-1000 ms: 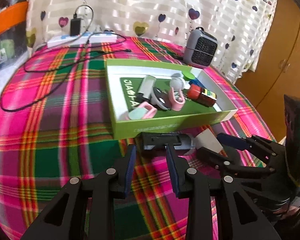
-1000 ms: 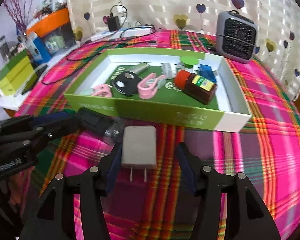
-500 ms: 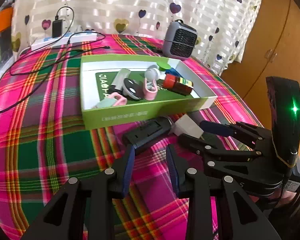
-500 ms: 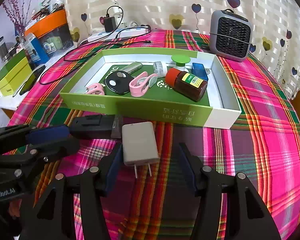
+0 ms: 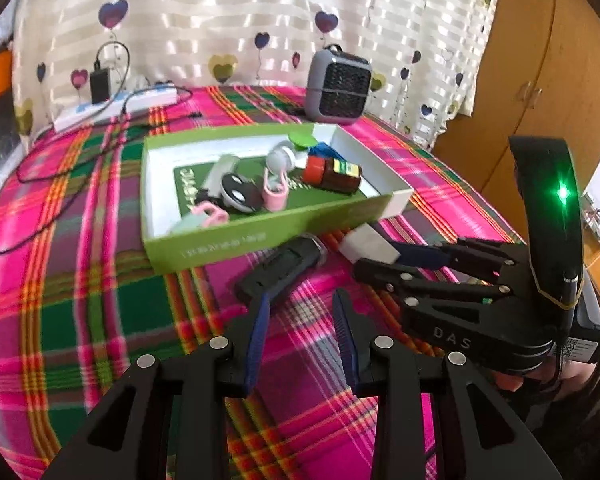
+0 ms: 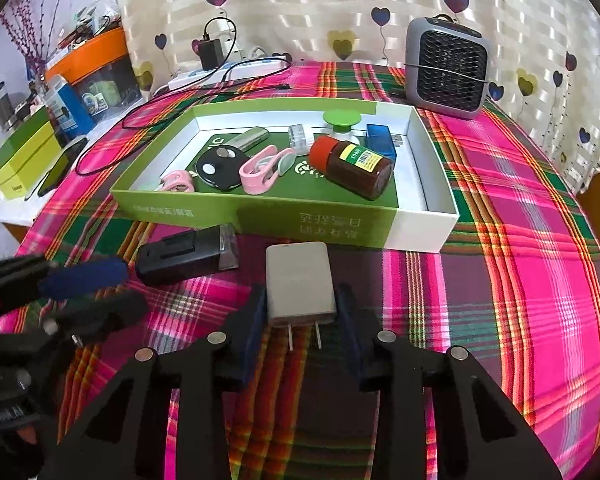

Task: Organize rigid objects
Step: 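Grasp the black rectangular device with the left tool while the right tool holds the charger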

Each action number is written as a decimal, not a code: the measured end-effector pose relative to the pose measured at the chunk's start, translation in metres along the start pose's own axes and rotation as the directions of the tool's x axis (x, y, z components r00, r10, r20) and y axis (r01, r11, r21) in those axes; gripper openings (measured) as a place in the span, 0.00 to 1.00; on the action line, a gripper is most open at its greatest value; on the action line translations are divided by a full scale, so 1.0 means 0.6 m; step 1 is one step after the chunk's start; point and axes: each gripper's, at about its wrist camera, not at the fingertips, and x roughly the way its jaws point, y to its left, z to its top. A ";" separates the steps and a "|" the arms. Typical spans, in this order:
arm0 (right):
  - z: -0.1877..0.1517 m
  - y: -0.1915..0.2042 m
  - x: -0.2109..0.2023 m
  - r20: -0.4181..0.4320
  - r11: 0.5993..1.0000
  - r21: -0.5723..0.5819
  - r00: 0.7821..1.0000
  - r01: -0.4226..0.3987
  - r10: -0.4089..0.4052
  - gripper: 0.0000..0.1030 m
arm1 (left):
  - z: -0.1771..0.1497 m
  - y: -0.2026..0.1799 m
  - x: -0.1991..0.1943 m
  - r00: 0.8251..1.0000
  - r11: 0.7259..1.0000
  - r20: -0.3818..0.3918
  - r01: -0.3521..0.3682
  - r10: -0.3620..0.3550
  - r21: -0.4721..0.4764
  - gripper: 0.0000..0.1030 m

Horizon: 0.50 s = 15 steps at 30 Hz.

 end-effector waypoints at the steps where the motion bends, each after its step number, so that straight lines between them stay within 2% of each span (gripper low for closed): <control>1: 0.000 -0.001 0.000 0.000 1.000 0.000 1.000 0.000 0.000 0.35 | 0.003 0.004 0.000 1.000 1.000 -0.001 -0.007 0.007 -0.007 0.30; 7: -0.005 -0.011 -0.005 0.000 1.000 -0.001 1.000 0.005 -0.005 0.34 | 0.020 0.031 0.011 1.000 0.999 0.005 -0.019 0.019 -0.050 0.30; 10: -0.007 -0.018 -0.009 -0.002 1.000 0.003 1.000 0.011 -0.011 0.34 | 0.028 0.041 0.020 1.000 0.998 -0.005 0.018 -0.018 -0.065 0.32; 15: -0.011 -0.033 -0.014 -0.002 1.000 0.018 1.000 0.014 -0.014 0.34 | 0.036 0.043 0.035 0.999 0.998 -0.024 0.032 -0.034 -0.061 0.32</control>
